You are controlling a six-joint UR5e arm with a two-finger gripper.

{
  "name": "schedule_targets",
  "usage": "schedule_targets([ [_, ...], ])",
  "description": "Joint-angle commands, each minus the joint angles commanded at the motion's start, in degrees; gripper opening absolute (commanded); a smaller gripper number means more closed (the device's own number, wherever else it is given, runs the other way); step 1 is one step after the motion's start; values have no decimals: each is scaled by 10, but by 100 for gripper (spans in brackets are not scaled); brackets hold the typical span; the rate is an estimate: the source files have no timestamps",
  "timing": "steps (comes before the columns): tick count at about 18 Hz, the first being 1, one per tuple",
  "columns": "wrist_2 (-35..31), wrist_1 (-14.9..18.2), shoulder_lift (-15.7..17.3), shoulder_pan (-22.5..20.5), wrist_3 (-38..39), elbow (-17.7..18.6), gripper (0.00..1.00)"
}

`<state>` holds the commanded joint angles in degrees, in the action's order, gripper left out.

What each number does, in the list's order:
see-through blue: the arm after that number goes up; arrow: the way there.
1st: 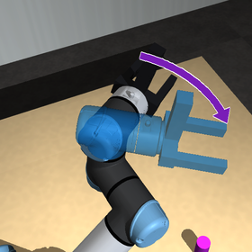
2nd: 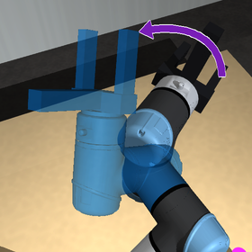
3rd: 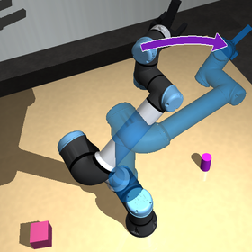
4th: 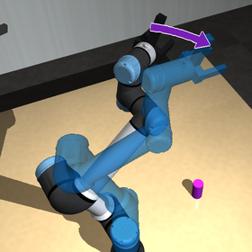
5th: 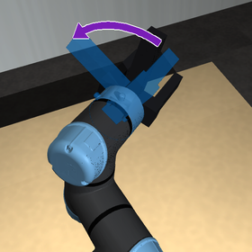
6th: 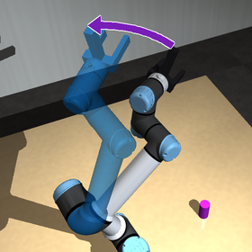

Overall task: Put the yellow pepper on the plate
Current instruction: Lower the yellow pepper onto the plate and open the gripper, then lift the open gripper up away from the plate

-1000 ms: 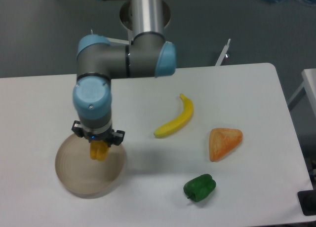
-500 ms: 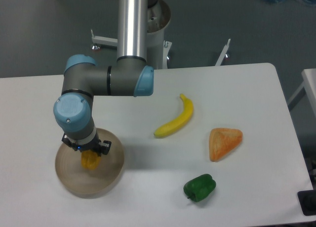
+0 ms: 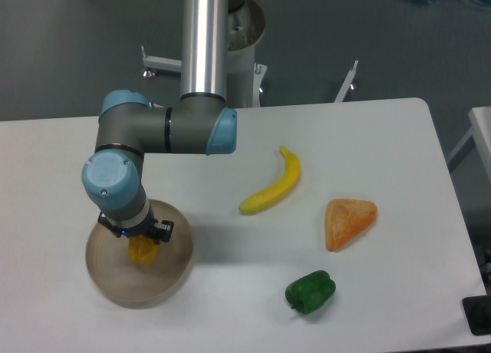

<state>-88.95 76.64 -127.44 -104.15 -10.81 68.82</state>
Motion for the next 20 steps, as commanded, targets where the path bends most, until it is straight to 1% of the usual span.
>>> schedule_targets([
  [1, -1, 0, 0, 0, 0, 0, 84],
  [4, 0, 2, 3, 0, -4, -5, 88],
  [7, 0, 3, 11, -5, -11, -7, 100],
  [8, -1, 3, 16, -9, -11, -4, 100],
  [10, -1, 3, 25, -32, -28, -2, 100],
  [12, 0, 4, 40, -57, -70, -2, 100],
  [15, -1, 7, 54, -94, -128, -4, 100],
  [17, -1, 7, 67, -122, -187, 4, 100],
  [20, -38, 4, 69, -158, -260, -1, 100],
])
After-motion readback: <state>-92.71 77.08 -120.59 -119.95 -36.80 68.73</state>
